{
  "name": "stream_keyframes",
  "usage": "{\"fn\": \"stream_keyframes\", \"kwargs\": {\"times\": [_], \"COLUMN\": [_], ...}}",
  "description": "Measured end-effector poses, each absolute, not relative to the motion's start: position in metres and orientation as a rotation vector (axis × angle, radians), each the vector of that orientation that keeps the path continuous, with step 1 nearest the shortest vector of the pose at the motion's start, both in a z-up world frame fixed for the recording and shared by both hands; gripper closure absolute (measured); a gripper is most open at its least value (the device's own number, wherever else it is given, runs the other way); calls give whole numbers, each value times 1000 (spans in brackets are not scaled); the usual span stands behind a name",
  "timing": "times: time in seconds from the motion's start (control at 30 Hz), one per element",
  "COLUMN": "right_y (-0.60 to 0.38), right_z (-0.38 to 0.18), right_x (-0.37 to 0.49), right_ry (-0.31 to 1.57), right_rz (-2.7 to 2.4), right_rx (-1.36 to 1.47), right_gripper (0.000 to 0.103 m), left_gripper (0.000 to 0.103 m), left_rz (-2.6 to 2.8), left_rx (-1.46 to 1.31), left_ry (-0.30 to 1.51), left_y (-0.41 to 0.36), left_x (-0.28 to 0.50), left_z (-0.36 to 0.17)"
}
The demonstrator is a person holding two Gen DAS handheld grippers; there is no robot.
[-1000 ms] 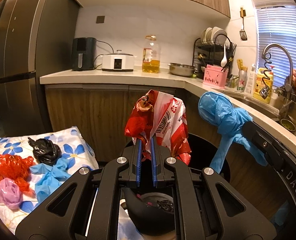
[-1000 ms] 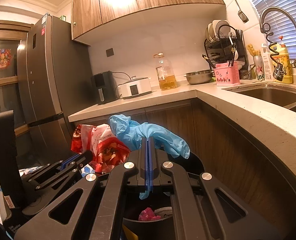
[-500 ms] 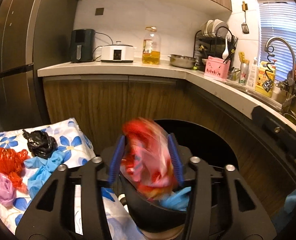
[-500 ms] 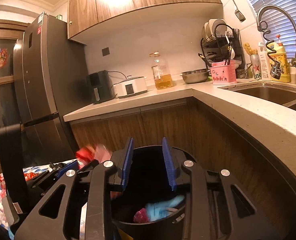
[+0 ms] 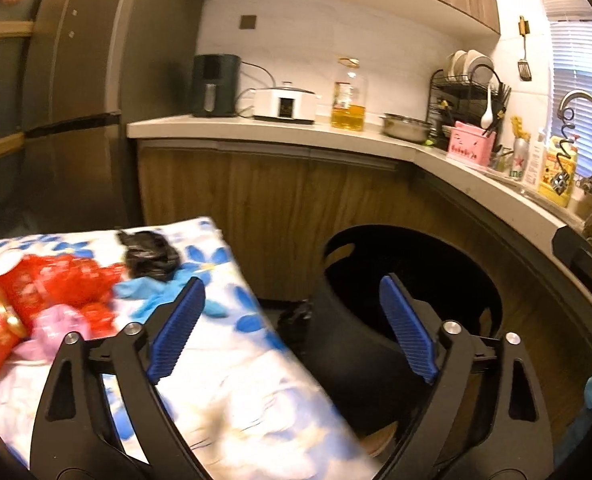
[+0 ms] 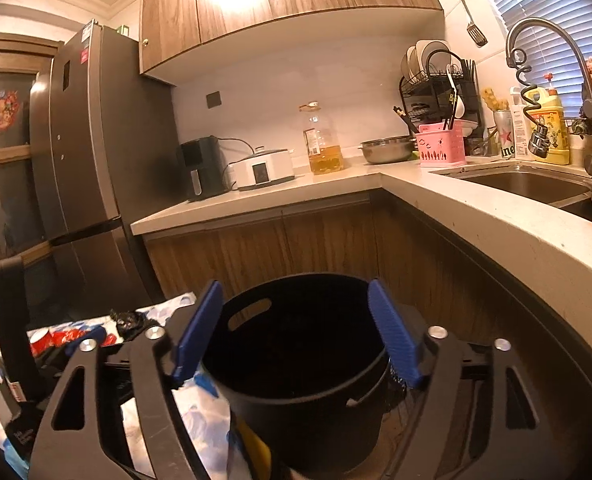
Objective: Collect trash
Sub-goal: 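Move both open tools back to the trash on the table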
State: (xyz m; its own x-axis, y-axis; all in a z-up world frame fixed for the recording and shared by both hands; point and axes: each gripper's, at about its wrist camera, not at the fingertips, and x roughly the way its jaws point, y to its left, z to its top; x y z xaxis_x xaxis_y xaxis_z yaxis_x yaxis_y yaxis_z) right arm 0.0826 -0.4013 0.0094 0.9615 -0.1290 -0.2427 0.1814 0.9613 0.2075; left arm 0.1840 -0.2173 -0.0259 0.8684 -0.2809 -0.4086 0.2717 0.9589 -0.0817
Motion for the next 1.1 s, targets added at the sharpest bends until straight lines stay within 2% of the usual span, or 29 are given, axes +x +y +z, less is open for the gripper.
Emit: {"fn": "stream_keyframes", "kwargs": {"times": [0.5, 1.1], "right_y": [-349, -246], "right_z": [9, -9], "right_x": [43, 58], "right_ry": [229, 299], "right_rz": [-116, 99], "right_rx": [197, 160], "right_gripper": [25, 25], "left_gripper": [12, 12], "left_rz": [-82, 243], "left_rx": [-55, -135], "left_ry": [408, 418], "left_y": [-116, 31], "left_x": [116, 80], "left_z": [-26, -46]}}
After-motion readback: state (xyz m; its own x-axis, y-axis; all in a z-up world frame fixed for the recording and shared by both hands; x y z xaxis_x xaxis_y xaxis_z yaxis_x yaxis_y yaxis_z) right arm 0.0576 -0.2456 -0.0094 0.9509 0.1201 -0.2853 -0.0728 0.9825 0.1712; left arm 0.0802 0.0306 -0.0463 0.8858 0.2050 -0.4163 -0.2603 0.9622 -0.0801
